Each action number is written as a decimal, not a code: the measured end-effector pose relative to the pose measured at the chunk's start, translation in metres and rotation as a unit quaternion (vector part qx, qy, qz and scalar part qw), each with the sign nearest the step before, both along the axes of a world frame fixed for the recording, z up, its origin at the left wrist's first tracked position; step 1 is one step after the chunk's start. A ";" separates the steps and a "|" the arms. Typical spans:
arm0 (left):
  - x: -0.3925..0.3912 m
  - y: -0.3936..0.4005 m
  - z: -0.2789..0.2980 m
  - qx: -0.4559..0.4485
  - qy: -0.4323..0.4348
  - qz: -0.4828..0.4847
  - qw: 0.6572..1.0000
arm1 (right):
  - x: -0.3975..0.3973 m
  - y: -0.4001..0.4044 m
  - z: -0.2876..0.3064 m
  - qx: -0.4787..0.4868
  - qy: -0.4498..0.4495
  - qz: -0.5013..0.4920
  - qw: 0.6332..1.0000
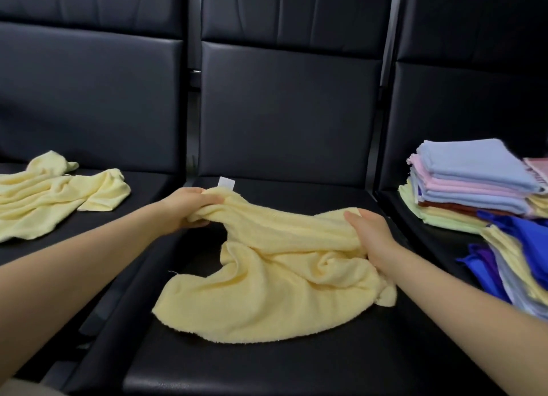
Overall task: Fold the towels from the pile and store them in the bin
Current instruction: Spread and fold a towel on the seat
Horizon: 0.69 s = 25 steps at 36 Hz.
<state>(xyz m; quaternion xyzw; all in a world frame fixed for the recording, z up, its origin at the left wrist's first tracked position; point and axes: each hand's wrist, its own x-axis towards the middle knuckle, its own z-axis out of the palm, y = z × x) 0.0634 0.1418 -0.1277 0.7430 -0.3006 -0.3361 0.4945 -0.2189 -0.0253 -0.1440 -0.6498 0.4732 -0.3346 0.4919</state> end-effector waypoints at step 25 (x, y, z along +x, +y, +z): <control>-0.025 -0.017 -0.008 0.110 -0.291 0.049 0.949 | 0.007 -0.048 -0.001 0.073 0.068 -0.089 0.991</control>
